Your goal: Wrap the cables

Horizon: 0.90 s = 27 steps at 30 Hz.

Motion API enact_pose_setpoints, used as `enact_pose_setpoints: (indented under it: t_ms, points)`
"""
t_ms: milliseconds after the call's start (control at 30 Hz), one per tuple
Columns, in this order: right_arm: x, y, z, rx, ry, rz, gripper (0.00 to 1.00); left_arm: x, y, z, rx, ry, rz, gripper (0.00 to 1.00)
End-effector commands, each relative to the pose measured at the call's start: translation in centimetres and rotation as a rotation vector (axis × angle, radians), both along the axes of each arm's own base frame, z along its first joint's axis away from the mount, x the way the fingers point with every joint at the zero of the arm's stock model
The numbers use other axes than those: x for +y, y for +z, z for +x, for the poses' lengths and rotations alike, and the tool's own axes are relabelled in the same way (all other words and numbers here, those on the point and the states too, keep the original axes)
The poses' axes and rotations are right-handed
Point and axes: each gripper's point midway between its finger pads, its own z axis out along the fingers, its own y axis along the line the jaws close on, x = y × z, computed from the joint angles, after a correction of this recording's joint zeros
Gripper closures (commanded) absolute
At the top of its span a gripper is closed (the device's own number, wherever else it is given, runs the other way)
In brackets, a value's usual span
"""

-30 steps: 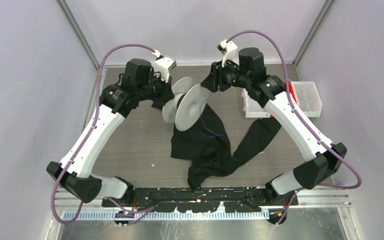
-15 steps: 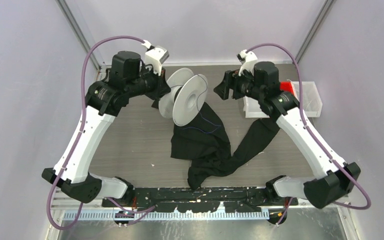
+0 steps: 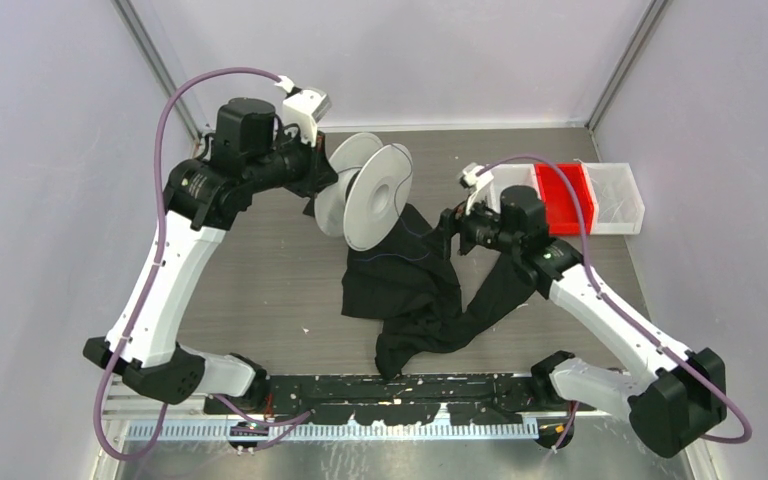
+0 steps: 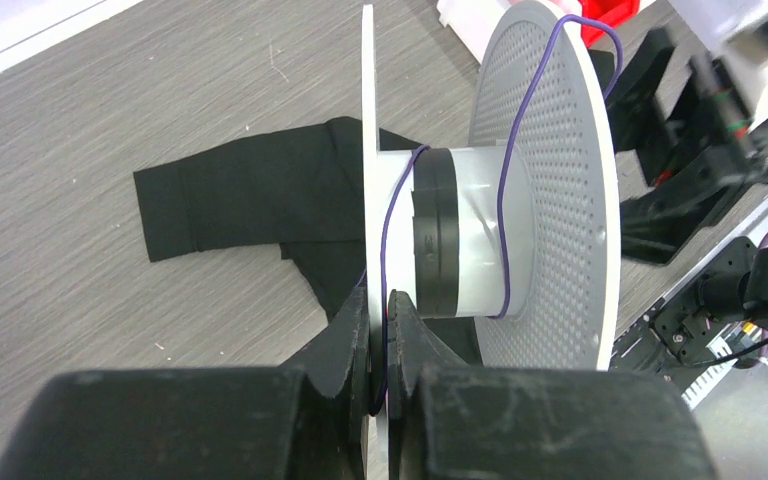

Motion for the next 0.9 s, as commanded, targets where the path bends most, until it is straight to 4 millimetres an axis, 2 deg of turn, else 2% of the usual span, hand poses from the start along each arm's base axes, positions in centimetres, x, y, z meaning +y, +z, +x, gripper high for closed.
enact_pose_setpoints:
  t_ms: [0,167,267,300,367,400,500,600,667,767,867]
  points:
    - [2.0,-0.4,0.1,-0.106,0.089,-0.047,0.21,-0.3,3.9,0.1,-0.089,0.0,-0.086,1.0]
    - [2.9,-2.3,2.1,-0.147,0.071,-0.112,0.23,-0.5,4.1,0.0,-0.077,-0.008,-0.097,1.0]
    - [3.4,-2.8,2.6,-0.134,0.078,-0.112,0.3,-0.6,4.1,0.0,-0.07,-0.006,-0.105,1.0]
    - [3.5,-2.9,2.8,-0.129,0.068,-0.11,0.45,-0.7,4.1,0.0,-0.068,-0.006,-0.107,1.0]
    - [3.1,-3.1,3.5,-0.121,0.031,-0.128,0.84,-0.7,4.1,0.0,-0.064,-0.005,-0.112,1.0]
    - [2.7,-3.0,4.1,-0.106,-0.012,-0.139,0.98,-0.8,4.1,0.1,-0.061,-0.002,-0.115,1.0]
    - [1.2,-1.8,5.0,-0.08,-0.119,-0.151,1.0,-0.8,3.9,0.2,-0.048,0.001,-0.116,1.0]
    - [-0.9,1.9,6.6,-0.161,-0.296,-0.048,0.99,-0.9,3.6,0.1,-0.03,-0.008,-0.111,1.0]
    - [-3.1,3.4,8.2,-0.152,-0.407,0.022,0.99,-1.0,3.6,-0.1,-0.035,-0.023,-0.111,1.0]
    - [-5.8,3.9,10.5,-0.062,-0.513,0.106,0.99,-1.1,3.8,-0.4,-0.045,-0.046,-0.121,1.0]
    - [-5.9,2.8,11.4,-0.001,-0.502,0.088,0.99,-1.1,4.0,-0.4,-0.044,-0.053,-0.132,1.0]
